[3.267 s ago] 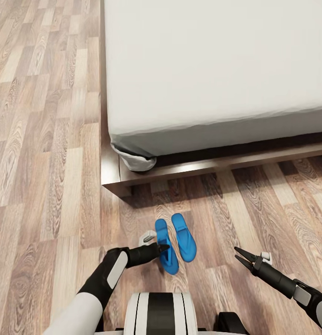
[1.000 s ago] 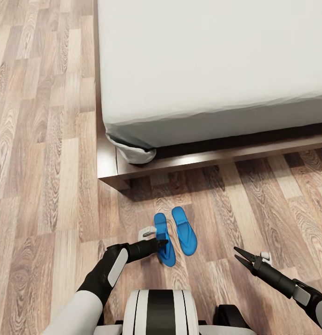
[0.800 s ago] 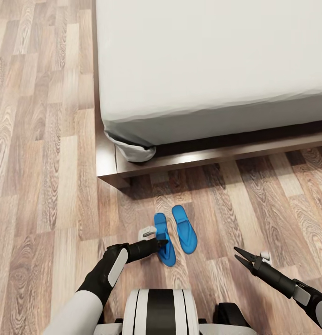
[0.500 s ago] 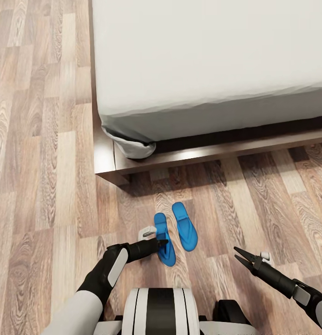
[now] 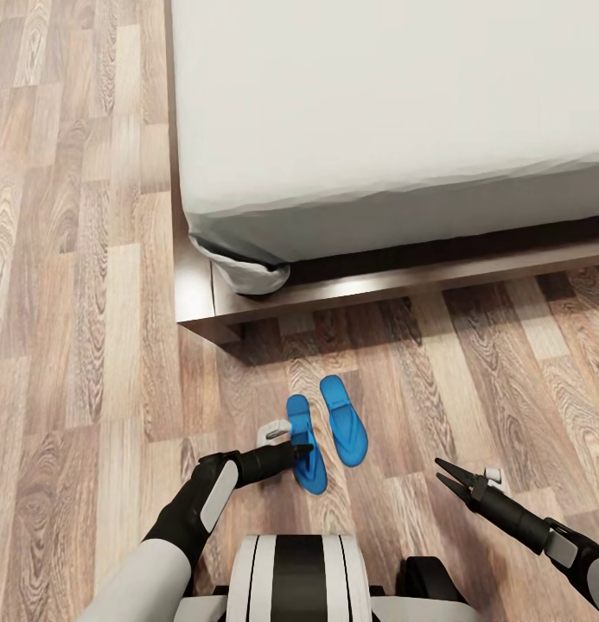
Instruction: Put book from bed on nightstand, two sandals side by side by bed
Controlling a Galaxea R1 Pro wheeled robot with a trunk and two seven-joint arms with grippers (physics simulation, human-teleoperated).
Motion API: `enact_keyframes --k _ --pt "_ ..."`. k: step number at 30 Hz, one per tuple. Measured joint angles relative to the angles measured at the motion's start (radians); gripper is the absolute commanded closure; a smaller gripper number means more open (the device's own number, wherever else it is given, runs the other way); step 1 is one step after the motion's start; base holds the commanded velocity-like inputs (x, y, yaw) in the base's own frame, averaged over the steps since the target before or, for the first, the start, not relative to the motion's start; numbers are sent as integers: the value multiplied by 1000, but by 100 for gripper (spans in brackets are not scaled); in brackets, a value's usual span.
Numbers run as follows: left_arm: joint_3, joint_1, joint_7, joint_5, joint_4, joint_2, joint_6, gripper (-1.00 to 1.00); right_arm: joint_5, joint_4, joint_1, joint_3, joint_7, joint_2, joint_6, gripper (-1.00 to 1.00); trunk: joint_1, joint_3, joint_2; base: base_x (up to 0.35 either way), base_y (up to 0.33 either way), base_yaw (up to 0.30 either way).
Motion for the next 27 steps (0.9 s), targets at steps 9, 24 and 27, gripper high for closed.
enact_keyframes --k 9,24,27 --pt "-1 -1 -1 1 -14 0 1 100 0 0 0 0 0 0 0 -100 0 0 0 0 0 0" --pt "0 -1 -1 0 -17 0 1 -100 0 0 0 -1 0 0 0 -100 0 0 0 0 0 0" --pt "0 -1 -1 0 -17 0 1 -100 0 0 0 -1 0 0 0 -100 0 0 0 0 0 0"
